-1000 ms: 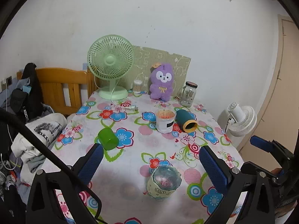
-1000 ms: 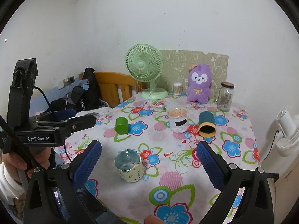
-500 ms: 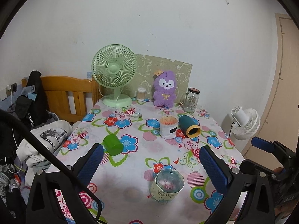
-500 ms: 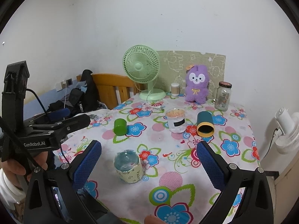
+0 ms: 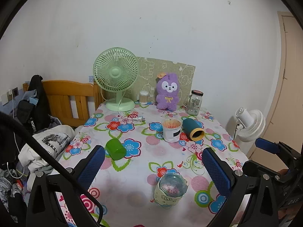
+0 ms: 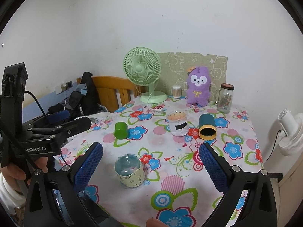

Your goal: Flip cup upside down

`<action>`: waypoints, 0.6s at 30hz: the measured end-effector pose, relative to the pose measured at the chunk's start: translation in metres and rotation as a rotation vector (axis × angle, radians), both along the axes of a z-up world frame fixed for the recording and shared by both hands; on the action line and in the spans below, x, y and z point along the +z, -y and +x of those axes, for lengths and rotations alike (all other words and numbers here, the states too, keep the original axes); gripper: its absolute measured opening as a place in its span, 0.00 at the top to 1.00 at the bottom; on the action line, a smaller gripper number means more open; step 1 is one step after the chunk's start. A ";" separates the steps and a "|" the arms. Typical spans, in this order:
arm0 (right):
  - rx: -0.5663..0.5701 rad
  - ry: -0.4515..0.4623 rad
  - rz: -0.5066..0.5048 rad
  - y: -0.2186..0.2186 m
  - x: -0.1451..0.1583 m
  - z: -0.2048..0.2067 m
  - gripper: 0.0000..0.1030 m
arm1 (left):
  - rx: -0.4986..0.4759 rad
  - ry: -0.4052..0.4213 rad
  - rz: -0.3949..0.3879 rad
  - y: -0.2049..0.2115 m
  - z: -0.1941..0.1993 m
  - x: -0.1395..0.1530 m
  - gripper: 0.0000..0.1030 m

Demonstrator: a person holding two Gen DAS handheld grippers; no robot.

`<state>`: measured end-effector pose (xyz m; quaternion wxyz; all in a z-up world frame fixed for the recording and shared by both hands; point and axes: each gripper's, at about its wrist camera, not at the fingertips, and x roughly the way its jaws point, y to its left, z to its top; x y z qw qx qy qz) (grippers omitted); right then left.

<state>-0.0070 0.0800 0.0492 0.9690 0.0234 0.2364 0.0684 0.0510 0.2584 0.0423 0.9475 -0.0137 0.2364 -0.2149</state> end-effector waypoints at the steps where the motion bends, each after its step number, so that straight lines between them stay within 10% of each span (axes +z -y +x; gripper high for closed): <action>1: 0.000 -0.001 0.001 0.000 -0.001 0.001 0.01 | 0.000 0.001 0.001 0.000 0.000 0.000 0.00; 18: -0.007 -0.018 0.021 0.004 -0.007 0.004 0.01 | -0.003 -0.006 -0.002 0.000 0.002 -0.002 0.00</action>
